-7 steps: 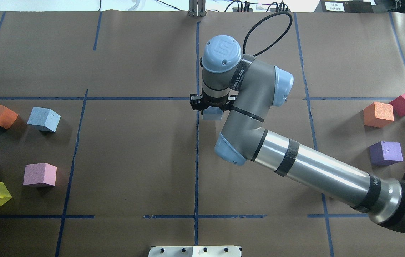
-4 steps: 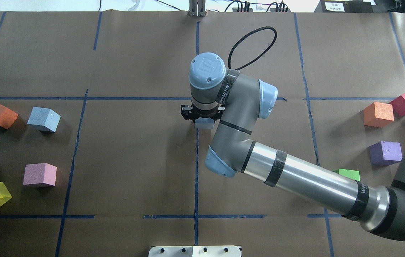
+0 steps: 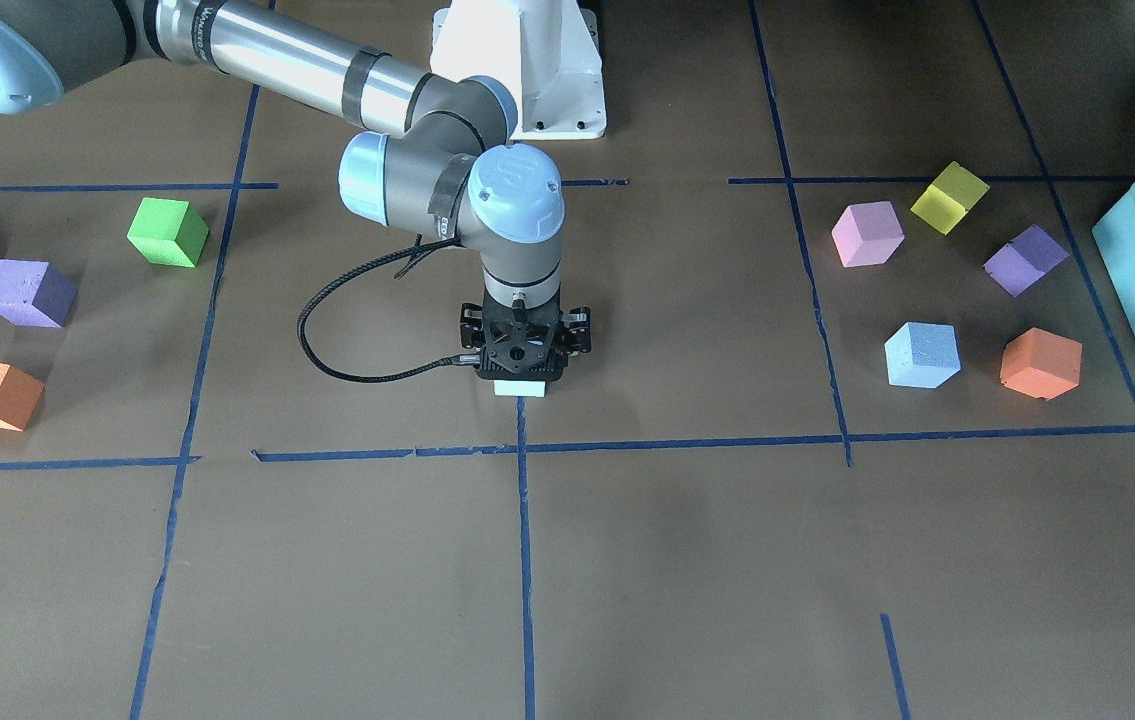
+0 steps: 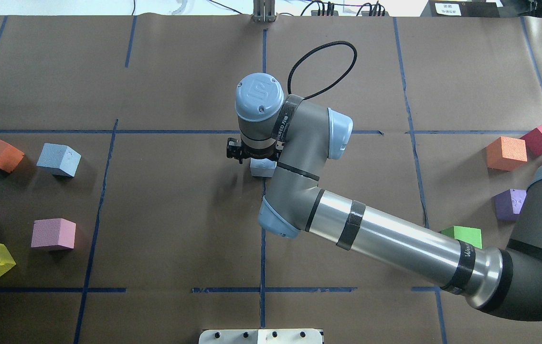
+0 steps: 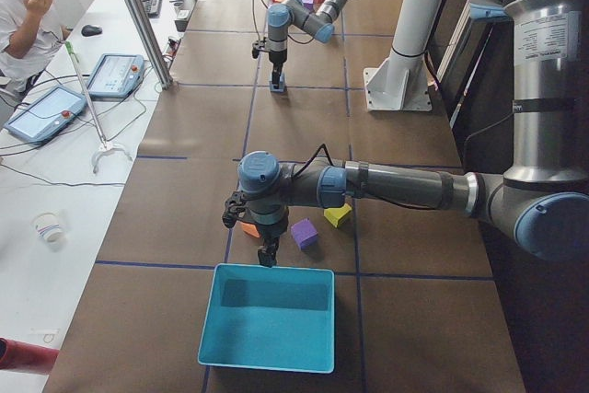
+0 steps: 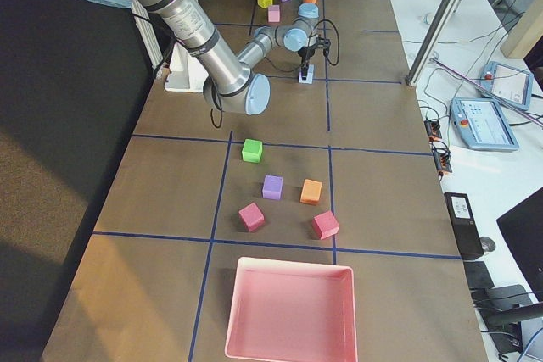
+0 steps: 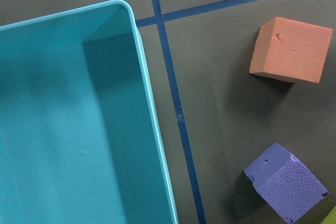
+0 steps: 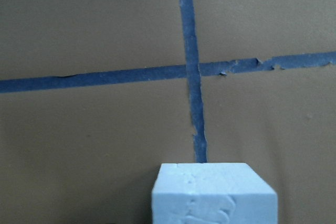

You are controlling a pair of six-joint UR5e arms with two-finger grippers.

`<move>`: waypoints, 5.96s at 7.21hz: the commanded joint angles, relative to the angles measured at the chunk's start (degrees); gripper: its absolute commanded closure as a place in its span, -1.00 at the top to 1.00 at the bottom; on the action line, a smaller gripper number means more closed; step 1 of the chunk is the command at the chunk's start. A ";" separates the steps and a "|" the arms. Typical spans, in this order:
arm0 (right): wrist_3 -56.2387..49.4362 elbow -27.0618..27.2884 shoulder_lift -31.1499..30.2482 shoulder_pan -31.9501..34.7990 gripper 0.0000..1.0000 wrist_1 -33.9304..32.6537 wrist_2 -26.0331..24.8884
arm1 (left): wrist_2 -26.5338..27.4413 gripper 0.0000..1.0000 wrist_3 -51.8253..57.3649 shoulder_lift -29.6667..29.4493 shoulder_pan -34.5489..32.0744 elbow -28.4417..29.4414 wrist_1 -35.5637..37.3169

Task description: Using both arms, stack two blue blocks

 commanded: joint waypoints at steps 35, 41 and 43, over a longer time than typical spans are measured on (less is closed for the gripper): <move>-94.75 31.06 -62.60 57.15 1.00 -10.04 23.74 | 21.12 -0.65 -71.28 -63.07 51.86 26.62 -5.66; -94.75 31.15 -62.69 57.15 1.00 -10.04 23.74 | 20.95 1.00 -71.28 -62.72 51.77 26.62 -6.51; -94.75 30.97 -62.60 57.15 1.00 -10.04 23.74 | 21.04 1.00 -70.67 -62.63 51.33 24.27 -7.31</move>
